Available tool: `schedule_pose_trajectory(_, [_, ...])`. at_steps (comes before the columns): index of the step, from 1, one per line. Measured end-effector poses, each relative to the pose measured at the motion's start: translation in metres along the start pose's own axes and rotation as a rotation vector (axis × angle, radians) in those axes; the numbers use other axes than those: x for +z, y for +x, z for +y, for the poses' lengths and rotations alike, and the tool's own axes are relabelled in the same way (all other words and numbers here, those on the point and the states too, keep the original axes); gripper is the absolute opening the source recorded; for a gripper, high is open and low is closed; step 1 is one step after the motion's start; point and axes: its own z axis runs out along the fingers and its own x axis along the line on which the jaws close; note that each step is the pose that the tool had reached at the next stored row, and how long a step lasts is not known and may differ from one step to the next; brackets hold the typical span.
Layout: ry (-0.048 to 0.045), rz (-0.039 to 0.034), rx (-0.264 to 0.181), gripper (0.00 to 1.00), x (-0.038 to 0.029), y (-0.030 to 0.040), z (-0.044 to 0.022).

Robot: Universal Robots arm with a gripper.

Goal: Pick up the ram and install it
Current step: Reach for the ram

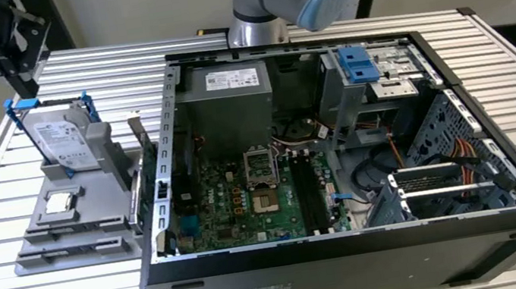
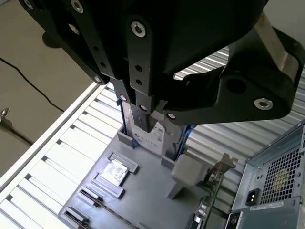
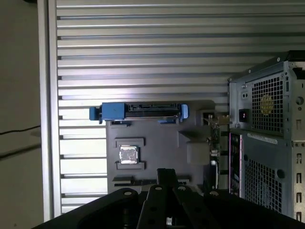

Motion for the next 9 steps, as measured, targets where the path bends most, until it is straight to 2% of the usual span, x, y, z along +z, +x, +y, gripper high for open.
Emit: schedule_pose_trajectory(9, [-0.0001,0.0000,-0.002,0.00,0.0002,0.0076,-0.0003])
